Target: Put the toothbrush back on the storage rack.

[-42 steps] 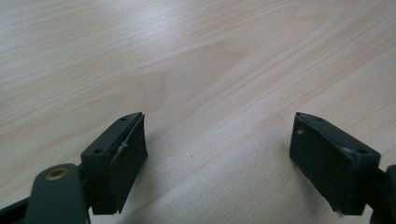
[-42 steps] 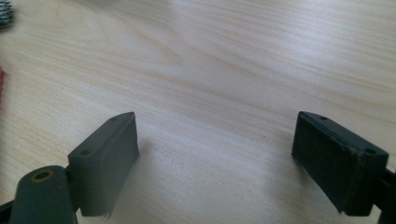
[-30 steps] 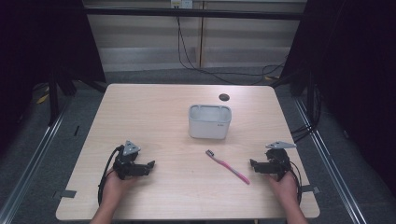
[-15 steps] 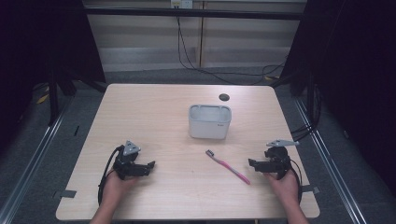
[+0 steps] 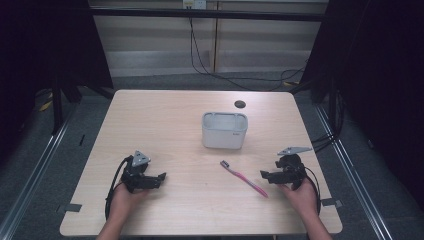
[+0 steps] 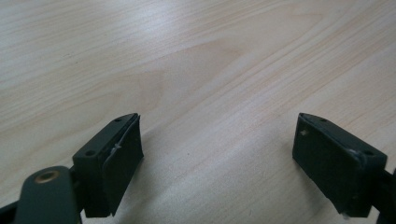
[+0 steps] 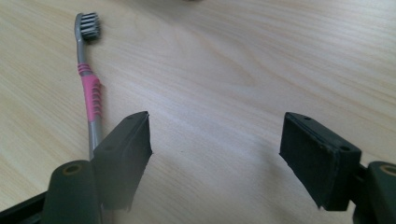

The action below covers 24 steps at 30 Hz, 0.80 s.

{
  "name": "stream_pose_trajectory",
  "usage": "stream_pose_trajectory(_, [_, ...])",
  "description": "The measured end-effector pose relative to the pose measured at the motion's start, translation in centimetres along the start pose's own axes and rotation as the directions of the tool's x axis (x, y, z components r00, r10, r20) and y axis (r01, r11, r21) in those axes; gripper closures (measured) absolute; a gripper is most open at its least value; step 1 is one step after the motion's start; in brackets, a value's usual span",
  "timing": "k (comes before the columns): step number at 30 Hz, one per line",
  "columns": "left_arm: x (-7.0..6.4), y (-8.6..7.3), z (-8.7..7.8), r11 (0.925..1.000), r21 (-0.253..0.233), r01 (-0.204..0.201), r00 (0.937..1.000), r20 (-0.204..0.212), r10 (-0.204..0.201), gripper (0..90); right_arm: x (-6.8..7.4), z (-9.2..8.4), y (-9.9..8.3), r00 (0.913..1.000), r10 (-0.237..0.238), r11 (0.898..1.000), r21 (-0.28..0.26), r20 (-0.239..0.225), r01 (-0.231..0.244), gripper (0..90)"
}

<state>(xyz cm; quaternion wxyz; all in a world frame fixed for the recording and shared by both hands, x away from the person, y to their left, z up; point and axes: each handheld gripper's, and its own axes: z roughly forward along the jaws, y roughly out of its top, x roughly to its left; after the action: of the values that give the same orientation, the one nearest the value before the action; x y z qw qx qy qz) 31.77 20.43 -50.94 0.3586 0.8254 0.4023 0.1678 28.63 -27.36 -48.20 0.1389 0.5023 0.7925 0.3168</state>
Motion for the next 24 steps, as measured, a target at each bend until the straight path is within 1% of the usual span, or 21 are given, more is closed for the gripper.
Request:
stream_pose_trajectory(1, [0.0, 0.0, 0.0, 1.0, -0.002, 0.006, 1.0, -0.001, -0.006, 15.7, 0.0, 0.0, 0.0, 1.0, 0.0, 1.0, 0.0, 0.0, 0.0, 24.3])
stream_pose_trajectory(2, [-0.1, 0.0, 0.0, 1.0, -0.002, 0.007, 1.0, -0.002, -0.007, 15.7, 0.1, 0.0, 0.1, 1.0, -0.004, 1.0, 0.012, -0.004, 0.004, 24.3])
stream_pose_trajectory(6, [-0.1, 0.0, 0.0, 1.0, -0.002, 0.006, 1.0, -0.002, -0.006, 15.7, 0.4, 0.1, 0.6, 0.9993, -0.035, 0.999, 0.028, -0.015, 0.035, 24.6])
stream_pose_trajectory(9, [-0.1, 0.0, 0.0, 1.0, -0.003, 0.006, 1.0, -0.001, -0.006, 15.7, 0.4, 0.1, 0.9, 0.9987, -0.047, 0.998, 0.035, -0.019, 0.047, 24.7])
stream_pose_trajectory(10, [-0.1, 0.0, 0.0, 1.0, -0.002, 0.006, 1.0, -0.002, -0.006, 15.7, 0.6, 0.1, 1.1, 0.9988, -0.046, 0.998, 0.044, -0.017, 0.046, 24.7])
stream_pose_trajectory(11, [-0.1, 0.0, 0.0, 1.0, -0.002, 0.006, 1.0, -0.002, -0.006, 15.7, 0.6, 0.1, 1.2, 0.9982, -0.057, 0.997, 0.047, -0.018, 0.058, 24.7])
stream_pose_trajectory(16, [-0.1, 0.0, 0.0, 1.0, -0.002, 0.007, 1.0, -0.002, -0.007, 15.7, 1.3, 0.1, 2.1, 0.9962, -0.079, 0.995, 0.055, -0.037, 0.081, 25.8])
stream_pose_trajectory(19, [-0.1, 0.0, 0.0, 1.0, -0.002, 0.006, 1.0, -0.002, -0.006, 15.7, 1.8, 0.3, 2.7, 0.9926, -0.111, 0.991, 0.072, -0.049, 0.115, 26.4])
stream_pose_trajectory(21, [-0.1, 0.0, 0.0, 1.0, -0.002, 0.006, 1.0, -0.002, -0.006, 15.7, 2.2, 0.5, 3.1, 0.9905, -0.123, 0.988, 0.084, -0.06, 0.128, 26.7])
stream_pose_trajectory(22, [-0.1, 0.0, 0.0, 1.0, -0.002, 0.006, 1.0, -0.002, -0.006, 15.7, 2.4, 0.7, 3.4, 0.9871, -0.144, 0.984, 0.096, -0.07, 0.15, 26.7])
stream_pose_trajectory(24, [-0.1, 0.0, 0.0, 1.0, -0.002, 0.006, 1.0, -0.002, -0.006, 15.7, 2.6, 0.7, 3.5, 0.987, -0.143, 0.983, 0.104, -0.074, 0.15, 26.7])
